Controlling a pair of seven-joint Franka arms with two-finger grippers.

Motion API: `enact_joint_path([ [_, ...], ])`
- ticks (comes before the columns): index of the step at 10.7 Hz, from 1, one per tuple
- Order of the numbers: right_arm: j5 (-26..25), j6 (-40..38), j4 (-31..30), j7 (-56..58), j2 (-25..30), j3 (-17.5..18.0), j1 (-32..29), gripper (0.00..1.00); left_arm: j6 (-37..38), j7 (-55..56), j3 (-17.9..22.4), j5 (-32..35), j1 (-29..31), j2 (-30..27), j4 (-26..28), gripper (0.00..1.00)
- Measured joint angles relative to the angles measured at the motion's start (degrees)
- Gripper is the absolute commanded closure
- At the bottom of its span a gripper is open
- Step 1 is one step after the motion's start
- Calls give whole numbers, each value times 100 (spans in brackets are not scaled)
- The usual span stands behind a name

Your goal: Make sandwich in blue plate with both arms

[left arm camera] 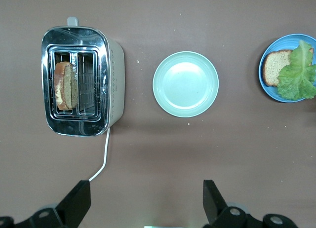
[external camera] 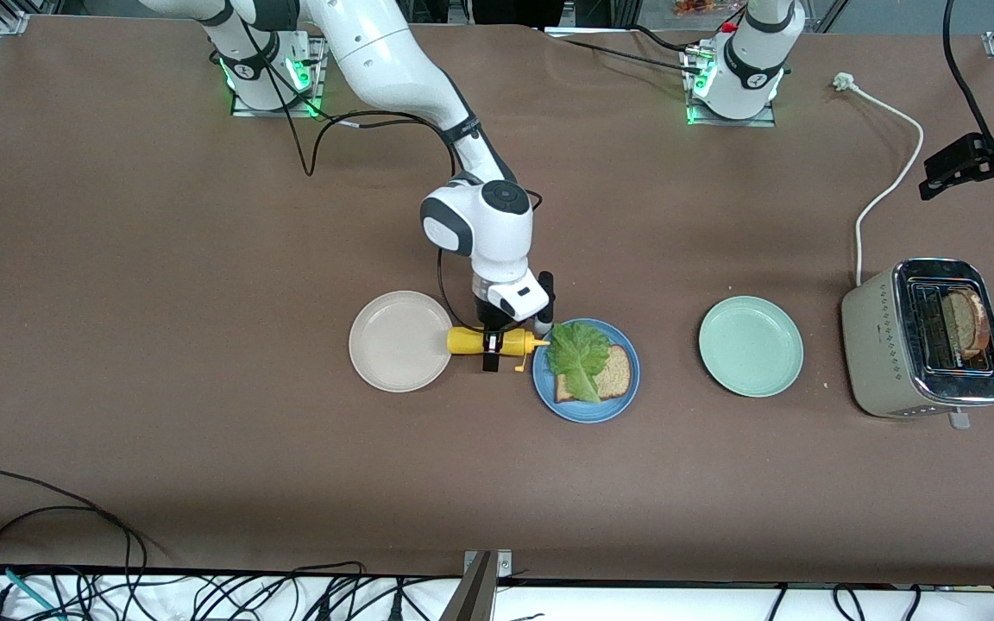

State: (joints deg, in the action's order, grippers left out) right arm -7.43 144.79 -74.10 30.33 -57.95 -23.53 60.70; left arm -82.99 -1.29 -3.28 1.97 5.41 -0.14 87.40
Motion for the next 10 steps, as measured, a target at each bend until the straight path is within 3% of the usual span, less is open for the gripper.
enact_joint_path([
  [10, -525, -410, 102, -229, -134, -42, 34, 100, 104, 0, -87, 0, 0, 0, -1, 0],
])
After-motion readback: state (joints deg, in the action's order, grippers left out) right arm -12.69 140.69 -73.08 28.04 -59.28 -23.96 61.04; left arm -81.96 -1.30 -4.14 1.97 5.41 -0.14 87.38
